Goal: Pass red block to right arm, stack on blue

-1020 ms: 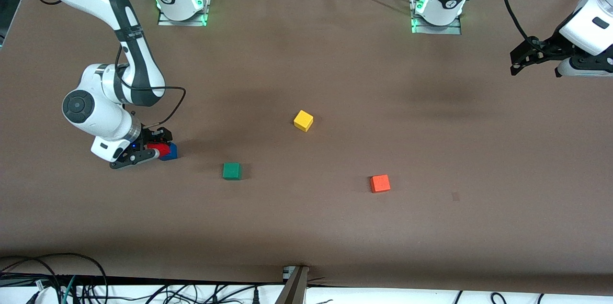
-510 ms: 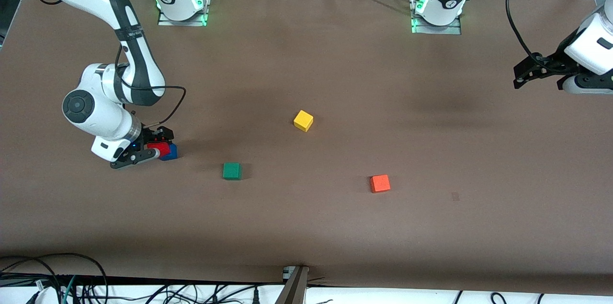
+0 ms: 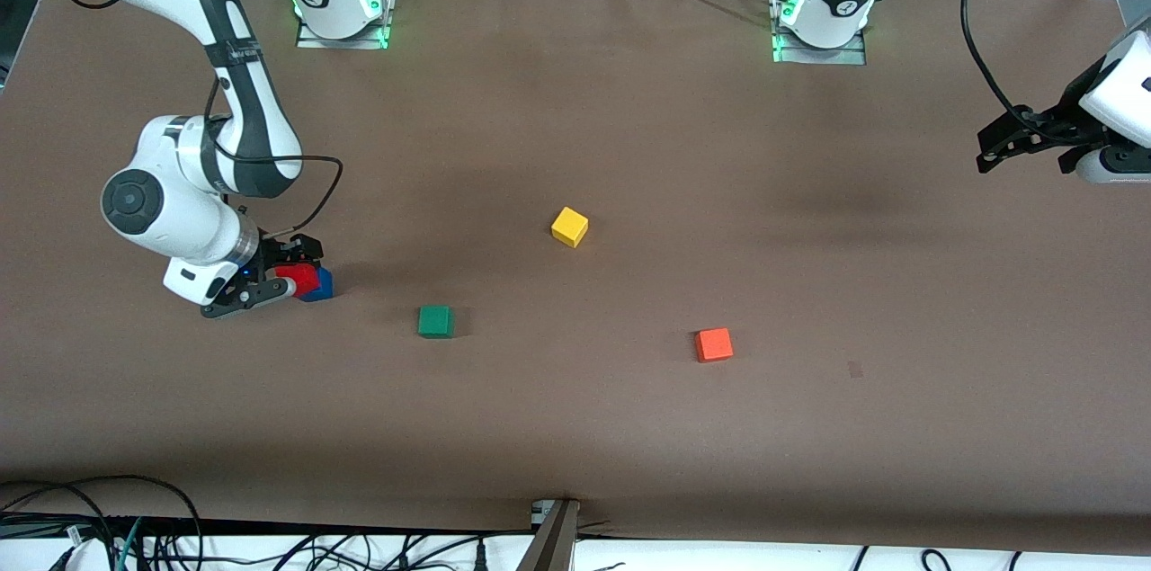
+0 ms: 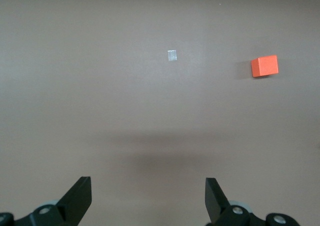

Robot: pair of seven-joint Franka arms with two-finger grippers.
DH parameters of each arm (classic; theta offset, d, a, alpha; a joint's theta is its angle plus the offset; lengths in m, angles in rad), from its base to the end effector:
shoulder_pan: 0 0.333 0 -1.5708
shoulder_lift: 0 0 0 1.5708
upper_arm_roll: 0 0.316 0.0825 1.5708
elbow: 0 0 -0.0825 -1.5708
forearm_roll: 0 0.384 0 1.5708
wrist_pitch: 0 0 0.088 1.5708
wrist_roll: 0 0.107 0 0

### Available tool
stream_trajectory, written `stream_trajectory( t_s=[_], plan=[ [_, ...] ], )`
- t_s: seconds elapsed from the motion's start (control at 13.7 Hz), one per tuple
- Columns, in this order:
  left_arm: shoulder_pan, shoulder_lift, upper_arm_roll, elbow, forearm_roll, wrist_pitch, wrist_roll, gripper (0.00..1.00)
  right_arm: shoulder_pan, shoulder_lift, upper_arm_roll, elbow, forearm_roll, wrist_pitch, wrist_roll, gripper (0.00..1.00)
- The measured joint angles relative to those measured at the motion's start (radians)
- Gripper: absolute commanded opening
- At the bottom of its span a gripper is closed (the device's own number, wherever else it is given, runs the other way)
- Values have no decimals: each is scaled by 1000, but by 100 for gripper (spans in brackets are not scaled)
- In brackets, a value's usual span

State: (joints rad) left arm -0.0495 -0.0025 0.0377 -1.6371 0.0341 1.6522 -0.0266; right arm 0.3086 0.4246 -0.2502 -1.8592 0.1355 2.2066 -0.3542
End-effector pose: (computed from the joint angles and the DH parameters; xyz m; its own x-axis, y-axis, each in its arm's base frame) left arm 0.5601 -0.0032 0.6017 0.9998 0.0120 0.0184 0.0126 -0.9994 -0.0335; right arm 0.6279 0.0506 0.2921 0.9387 0.3399 -0.0567 0.3392 -0.9404 -0.0227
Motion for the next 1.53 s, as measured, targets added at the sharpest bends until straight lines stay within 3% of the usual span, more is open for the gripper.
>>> stream_trajectory(
  t_s=[0.44,1.24,1.53],
  plan=[
    [-3,0,-4,1,0,-4,0,100,-3,-29,-36,151,-1,-226,0,100],
    [-12,1,-14,10,0,-15,0,100,-7,-50,-134,535,-1,-748,-2,100],
    [-13,1,-25,14,0,-15,0,100,-8,-52,-145,631,-1,-819,-2,100]
  ],
)
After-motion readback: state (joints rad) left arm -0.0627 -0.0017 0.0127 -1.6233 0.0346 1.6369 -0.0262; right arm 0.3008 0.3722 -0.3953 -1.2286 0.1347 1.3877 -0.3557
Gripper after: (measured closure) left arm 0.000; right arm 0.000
